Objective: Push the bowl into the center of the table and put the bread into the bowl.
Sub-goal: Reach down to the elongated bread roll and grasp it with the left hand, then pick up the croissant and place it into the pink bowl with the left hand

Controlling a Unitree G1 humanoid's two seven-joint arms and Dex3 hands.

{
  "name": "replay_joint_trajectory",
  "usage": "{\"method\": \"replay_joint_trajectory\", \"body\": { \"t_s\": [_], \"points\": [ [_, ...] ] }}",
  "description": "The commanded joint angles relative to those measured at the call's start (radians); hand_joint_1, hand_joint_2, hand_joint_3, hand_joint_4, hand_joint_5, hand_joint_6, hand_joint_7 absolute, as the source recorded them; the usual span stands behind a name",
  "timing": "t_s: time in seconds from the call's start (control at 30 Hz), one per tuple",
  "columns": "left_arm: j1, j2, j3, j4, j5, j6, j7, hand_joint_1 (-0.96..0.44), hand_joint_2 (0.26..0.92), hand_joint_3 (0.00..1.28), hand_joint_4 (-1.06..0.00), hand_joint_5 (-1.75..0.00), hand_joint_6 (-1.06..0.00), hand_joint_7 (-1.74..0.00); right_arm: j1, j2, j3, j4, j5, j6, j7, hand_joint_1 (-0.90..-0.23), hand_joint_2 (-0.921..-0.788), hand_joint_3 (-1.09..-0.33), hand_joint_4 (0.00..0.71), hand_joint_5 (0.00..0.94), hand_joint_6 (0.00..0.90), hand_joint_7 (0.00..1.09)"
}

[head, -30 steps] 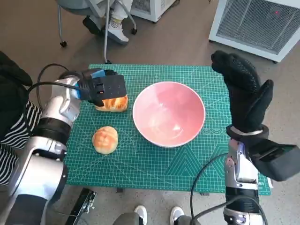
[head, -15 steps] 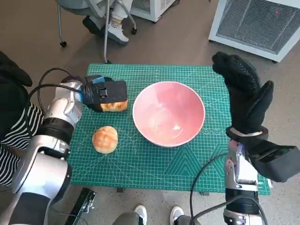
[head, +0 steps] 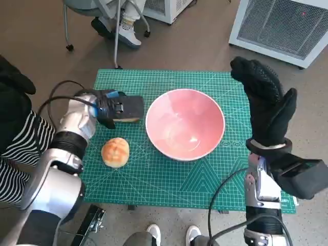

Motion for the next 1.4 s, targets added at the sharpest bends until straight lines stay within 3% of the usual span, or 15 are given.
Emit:
{"method": "replay_joint_trajectory", "body": {
  "t_s": [0.03, 0.2, 0.33, 0.4, 0.47, 0.57, 0.67, 1.0, 1.4],
  "points": [
    [0.04, -0.017, -0.015, 0.016, 0.021, -0.013, 0.082, -0.11, 0.726, 0.01, -0.29, -0.04, -0.41, -0.04, 0.025, -0.003, 0.0, 0.003, -0.006, 0.006, 0.004, -0.703, -0.921, -0.685, 0.174, 0.001, 0.182, 0.34],
    [0.074, -0.027, -0.028, 0.024, 0.034, -0.033, 0.16, -0.07, 0.754, 0.01, -0.44, -0.05, -0.52, -0.05, 0.03, -0.003, 0.002, -0.008, -0.009, 0.008, 0.002, -0.703, -0.921, -0.685, 0.174, 0.001, 0.181, 0.34],
    [0.088, -0.031, -0.052, 0.031, 0.061, -0.043, 0.202, -0.05, 0.783, 0.01, -0.65, -0.1, -0.64, -0.07, 0.036, -0.006, 0.004, -0.018, -0.009, 0.01, 0.003, -0.704, -0.921, -0.686, 0.174, 0.001, 0.18, 0.34],
    [0.093, -0.032, -0.065, 0.033, 0.072, -0.048, 0.222, -0.05, 0.796, 0.01, -0.71, -0.21, -0.69, -0.11, 0.039, -0.008, 0.003, -0.021, -0.009, 0.01, 0.004, -0.704, -0.921, -0.685, 0.174, 0.001, 0.179, 0.35],
    [0.099, -0.032, -0.077, 0.035, 0.085, -0.055, 0.244, -0.04, 0.81, 0.01, -0.64, -0.56, -0.69, -0.3, 0.04, -0.01, 0.002, -0.022, -0.009, 0.011, 0.004, -0.704, -0.921, -0.685, 0.173, 0.001, 0.177, 0.35],
    [0.107, -0.032, -0.09, 0.038, 0.101, -0.065, 0.275, -0.01, 0.884, 0.06, -0.64, -1.03, -0.65, -0.85, 0.044, -0.012, 0.002, -0.027, -0.012, 0.012, 0.002, -0.704, -0.921, -0.685, 0.173, 0.0, 0.172, 0.34],
    [0.115, -0.031, -0.095, 0.042, 0.105, -0.072, 0.305, 0.0, 0.907, 0.06, -0.66, -1.17, -0.67, -0.99, 0.047, -0.013, 0.003, -0.027, -0.016, 0.009, 0.002, -0.704, -0.921, -0.687, 0.174, 0.001, 0.161, 0.34],
    [0.129, -0.028, -0.082, 0.047, 0.106, -0.08, 0.361, 0.0, 0.909, 0.03, -0.74, -1.17, -0.71, -1.02, 0.05, -0.015, 0.004, -0.028, -0.007, 0.012, 0.004, -0.704, -0.921, -0.698, 0.174, 0.001, 0.142, 0.34],
    [0.106, -0.006, -0.046, 0.035, 0.078, -0.112, 0.377, 0.0, 0.909, 0.02, -0.75, -1.16, -0.72, -1.01, 0.059, -0.014, 0.006, -0.042, -0.004, 0.026, 0.0, -0.704, -0.921, -0.698, 0.174, 0.0, 0.138, 0.34]
  ]
}}
